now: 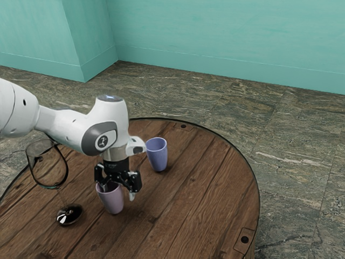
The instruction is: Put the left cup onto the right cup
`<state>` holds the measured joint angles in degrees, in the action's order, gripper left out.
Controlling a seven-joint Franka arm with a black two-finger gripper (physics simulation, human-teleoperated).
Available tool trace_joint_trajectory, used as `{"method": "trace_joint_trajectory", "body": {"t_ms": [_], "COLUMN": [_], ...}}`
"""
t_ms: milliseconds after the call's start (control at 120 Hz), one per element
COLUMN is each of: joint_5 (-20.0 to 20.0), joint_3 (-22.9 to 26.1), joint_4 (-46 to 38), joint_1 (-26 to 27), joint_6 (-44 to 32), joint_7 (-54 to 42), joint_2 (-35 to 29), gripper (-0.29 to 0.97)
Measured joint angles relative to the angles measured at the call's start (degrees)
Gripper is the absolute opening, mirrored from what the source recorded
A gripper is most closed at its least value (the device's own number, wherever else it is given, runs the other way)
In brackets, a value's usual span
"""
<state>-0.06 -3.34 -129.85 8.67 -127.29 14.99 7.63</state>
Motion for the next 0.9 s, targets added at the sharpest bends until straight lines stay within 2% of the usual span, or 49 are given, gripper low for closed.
{"method": "trace_joint_trajectory", "body": {"t_ms": [100, 158, 208, 325, 475, 625, 758, 900], "joint_5": [0.86, 1.01, 1.12, 1.3, 1.42, 2.28, 6.16, 10.73], "joint_3": [-0.11, -0.12, -0.13, -0.12, -0.1, -0.11, 0.19, 0.97], "joint_4": [0.37, 0.43, 0.45, 0.4, 0.37, 0.55, 3.93, 15.19], "joint_1": [-0.01, 0.0, 0.02, 0.03, 0.04, 0.03, -0.13, -0.76], "joint_6": [-1.72, -2.39, -2.8, -3.11, -3.26, -3.14, 0.08, 5.99], "joint_7": [0.5, 0.66, 0.79, 1.11, 1.48, 1.9, 2.83, 3.77], "joint_2": [0.13, -0.05, -0.18, -1.49, -1.87, -4.13, -7.62, -6.32], "gripper": [0.51, 0.3, 0.17, 0.03, -0.05, -0.08, -0.09, -0.1]}}
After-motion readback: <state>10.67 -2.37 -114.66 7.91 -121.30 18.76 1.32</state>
